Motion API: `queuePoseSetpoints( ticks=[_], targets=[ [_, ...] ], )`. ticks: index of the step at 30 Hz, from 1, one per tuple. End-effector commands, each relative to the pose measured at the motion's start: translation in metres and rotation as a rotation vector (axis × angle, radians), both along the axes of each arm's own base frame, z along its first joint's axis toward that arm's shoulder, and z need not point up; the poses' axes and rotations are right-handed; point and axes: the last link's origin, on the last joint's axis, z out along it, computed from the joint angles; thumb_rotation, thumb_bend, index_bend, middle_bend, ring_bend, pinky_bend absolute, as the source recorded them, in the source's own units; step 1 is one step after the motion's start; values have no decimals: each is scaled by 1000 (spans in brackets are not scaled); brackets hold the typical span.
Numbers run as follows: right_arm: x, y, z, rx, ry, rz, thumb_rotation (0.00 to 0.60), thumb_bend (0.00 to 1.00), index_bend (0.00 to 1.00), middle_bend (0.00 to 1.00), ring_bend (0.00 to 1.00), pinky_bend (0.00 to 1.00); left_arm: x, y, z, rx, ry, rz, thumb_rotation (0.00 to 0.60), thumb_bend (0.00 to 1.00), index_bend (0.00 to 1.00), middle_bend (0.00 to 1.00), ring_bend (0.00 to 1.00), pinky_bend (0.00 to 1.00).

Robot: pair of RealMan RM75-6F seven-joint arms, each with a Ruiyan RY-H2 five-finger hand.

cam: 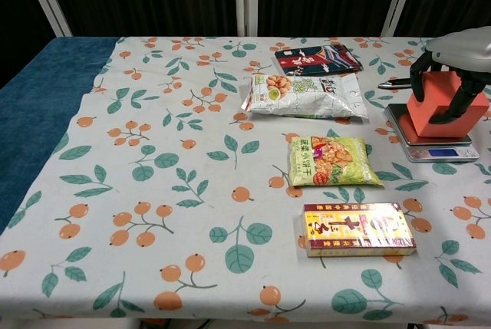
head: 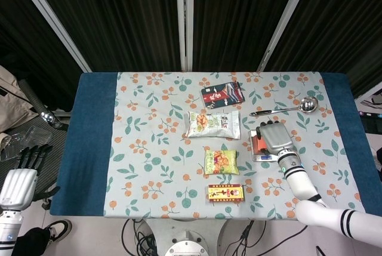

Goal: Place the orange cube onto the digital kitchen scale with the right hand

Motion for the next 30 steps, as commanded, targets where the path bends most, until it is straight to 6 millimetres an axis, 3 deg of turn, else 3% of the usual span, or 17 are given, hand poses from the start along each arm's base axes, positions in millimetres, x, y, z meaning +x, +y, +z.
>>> queuePoseSetpoints(
  ticks=[1,4,10,13,16,23,26,30],
  targets=[
    [1,-1,-1,17,-8,-10,600,32,163,138,84,217,0,0,0,1,0,0,600,72,84,53,0,0],
    [2,-2,0,15,-24,-11,600,26,13,15,0,93,0,0,0,2,1,1,600,72,84,53,0,0],
    [2,5,11,-2,-60,-9,600,21,0,0,0,43,1,-1,2,8,5,-3,600,72,84,53,0,0],
    [1,20,30,-62,-86,39,600,21,0,0,0,18,2,-2,2,13,10,-7,600,72,84,53,0,0],
    [-8,50,56,-156,-99,126,600,17,0,0,0,0,4,-3,2,16,14,-10,600,72,84,53,0,0],
    [-60,125,106,-364,-95,184,600,11,0,0,0,0,10,-2,3,24,29,-21,600,72,84,53,0,0],
    [-86,146,112,-438,-97,153,600,10,0,0,0,0,11,-1,5,32,40,-26,600,72,84,53,0,0],
    [-116,163,106,-493,-130,132,600,7,0,0,0,0,12,1,5,34,53,-27,600,72,84,53,0,0]
  ],
)
